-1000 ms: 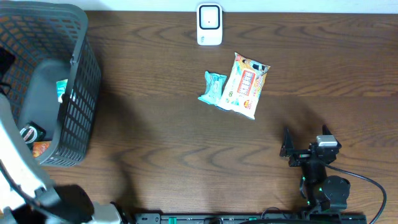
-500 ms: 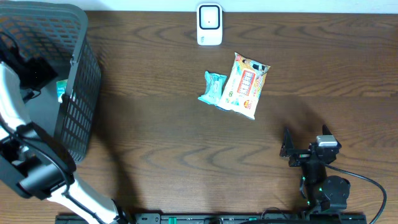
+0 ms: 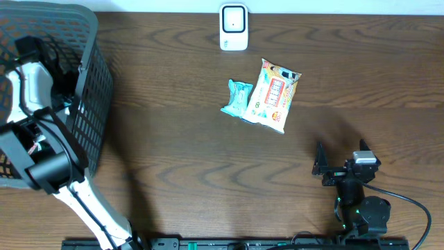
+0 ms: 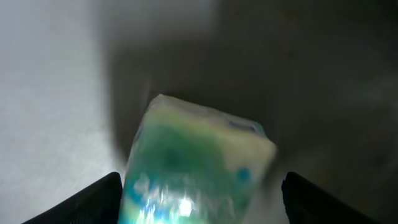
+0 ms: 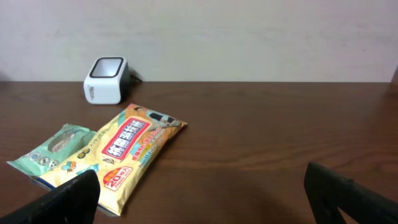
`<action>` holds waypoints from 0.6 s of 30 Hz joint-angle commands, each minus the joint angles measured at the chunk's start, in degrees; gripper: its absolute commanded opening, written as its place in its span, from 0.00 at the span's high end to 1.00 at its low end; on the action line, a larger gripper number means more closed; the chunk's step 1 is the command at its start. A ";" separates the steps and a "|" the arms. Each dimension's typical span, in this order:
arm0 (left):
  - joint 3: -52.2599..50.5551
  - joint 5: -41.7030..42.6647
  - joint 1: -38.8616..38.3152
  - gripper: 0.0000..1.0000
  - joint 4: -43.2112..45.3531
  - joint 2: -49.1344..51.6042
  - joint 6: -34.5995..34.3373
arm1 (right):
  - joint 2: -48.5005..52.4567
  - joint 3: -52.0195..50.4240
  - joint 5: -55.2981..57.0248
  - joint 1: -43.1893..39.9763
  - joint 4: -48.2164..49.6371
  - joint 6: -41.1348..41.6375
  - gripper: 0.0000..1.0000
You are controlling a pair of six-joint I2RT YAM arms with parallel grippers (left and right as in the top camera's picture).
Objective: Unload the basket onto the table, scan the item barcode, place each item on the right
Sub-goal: 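Grasp the small green box in the basket with the left gripper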
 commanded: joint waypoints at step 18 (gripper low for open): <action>-0.52 -7.15 0.31 0.90 0.33 -3.96 -6.99 | -0.31 -0.11 0.07 -0.22 -0.13 -0.44 0.01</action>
